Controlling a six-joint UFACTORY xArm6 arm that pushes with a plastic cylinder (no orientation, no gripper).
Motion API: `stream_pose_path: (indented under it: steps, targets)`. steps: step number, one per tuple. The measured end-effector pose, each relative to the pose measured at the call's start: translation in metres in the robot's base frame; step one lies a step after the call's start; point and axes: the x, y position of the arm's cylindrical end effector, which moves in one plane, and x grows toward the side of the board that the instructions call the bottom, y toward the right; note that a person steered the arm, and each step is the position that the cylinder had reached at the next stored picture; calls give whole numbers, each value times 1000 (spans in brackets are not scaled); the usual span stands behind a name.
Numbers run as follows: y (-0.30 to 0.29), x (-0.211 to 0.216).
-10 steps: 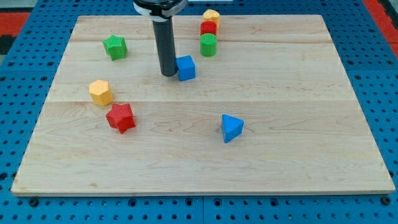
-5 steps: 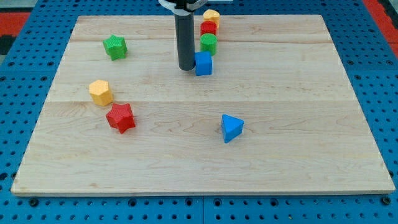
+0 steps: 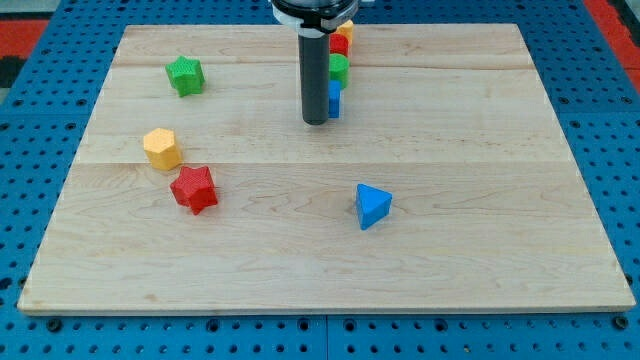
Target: Locate the blue cube at the bottom of the green circle
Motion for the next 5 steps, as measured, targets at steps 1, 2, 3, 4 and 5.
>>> stream_pose_path:
  steps: [1,2,3,4,5]
  targets:
    - [-5,1]
    - [-11,-1]
    - [-6,-12]
    - [6,-20]
    - [7,-2]
